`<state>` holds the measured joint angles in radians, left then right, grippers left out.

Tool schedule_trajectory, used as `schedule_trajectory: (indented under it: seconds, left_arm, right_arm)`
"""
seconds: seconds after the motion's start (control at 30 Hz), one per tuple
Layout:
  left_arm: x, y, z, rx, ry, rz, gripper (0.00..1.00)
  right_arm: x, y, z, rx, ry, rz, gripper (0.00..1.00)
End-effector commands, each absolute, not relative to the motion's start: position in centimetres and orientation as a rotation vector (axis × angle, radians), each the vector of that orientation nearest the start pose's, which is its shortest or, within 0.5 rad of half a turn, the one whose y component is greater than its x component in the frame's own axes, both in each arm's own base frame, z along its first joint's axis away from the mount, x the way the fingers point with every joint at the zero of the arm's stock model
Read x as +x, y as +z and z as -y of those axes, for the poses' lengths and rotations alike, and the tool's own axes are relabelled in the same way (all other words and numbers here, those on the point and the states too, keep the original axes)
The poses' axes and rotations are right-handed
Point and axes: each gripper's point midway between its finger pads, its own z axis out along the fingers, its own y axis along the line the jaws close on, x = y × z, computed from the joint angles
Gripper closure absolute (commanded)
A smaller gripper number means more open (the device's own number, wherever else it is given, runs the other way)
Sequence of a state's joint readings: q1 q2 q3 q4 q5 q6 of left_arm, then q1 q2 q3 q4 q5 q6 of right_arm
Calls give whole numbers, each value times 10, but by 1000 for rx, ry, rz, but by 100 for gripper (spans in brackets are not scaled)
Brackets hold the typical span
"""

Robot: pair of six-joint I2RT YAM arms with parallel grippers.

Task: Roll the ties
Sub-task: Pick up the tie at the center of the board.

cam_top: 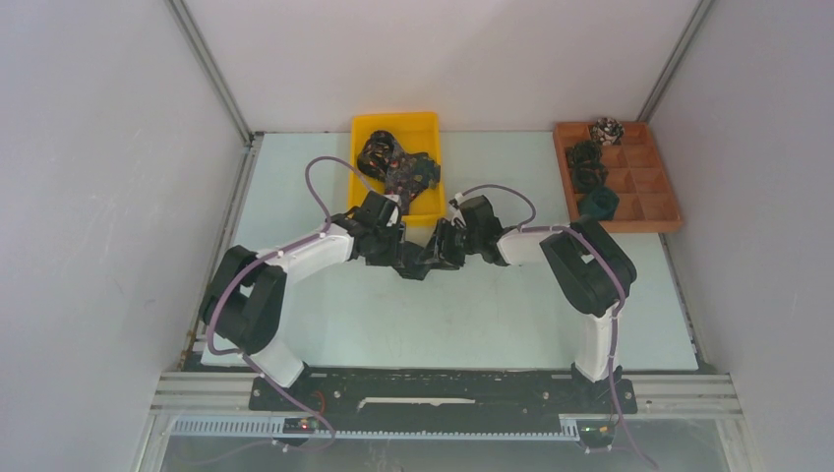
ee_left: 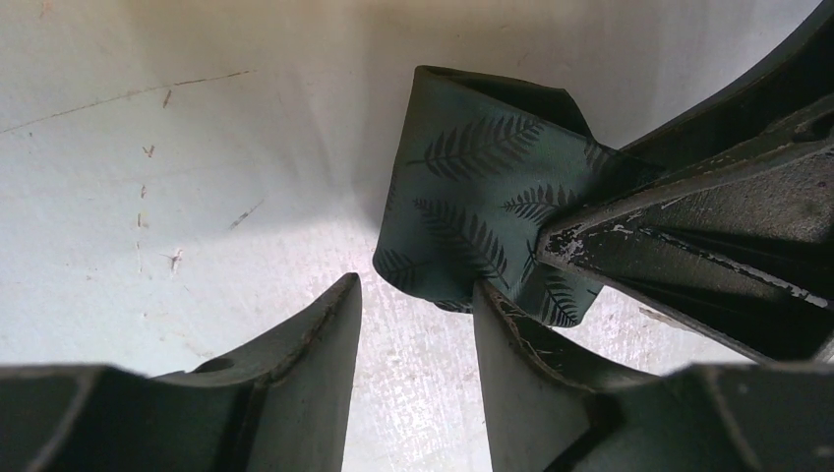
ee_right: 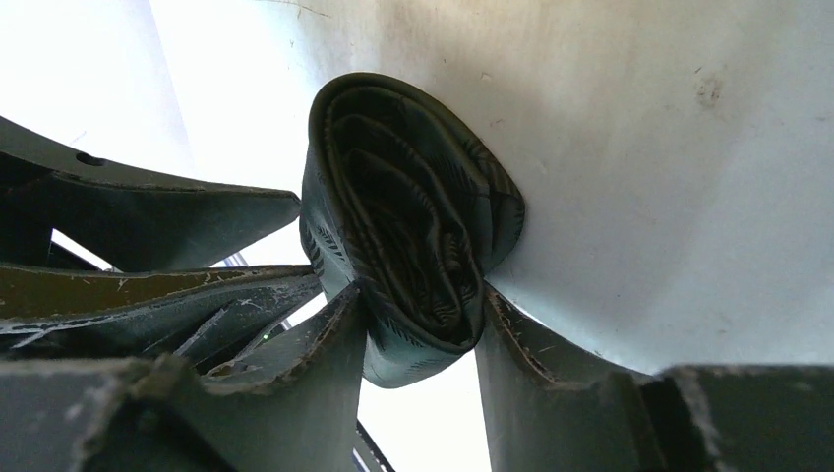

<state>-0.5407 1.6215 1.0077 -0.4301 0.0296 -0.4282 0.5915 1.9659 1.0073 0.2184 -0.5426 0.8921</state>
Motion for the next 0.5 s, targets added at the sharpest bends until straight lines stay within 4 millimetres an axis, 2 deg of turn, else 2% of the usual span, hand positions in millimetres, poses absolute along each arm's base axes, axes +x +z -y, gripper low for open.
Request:
schedule_trajectory:
  seconds: [0.0,0.27,0.47]
  left_arm:
    - [299,48,207,149,-390,-2655,49]
    - [297,61,206,146,-404,-2641,48]
    - [293,81,202,143,-399,-2620,47]
  right_arm:
    - [310,37,-354,80,1286,-2595,57]
    - [313,42,-351,121,1292,-2603,71]
    - [315,50,-349,144,1320,-2595,75]
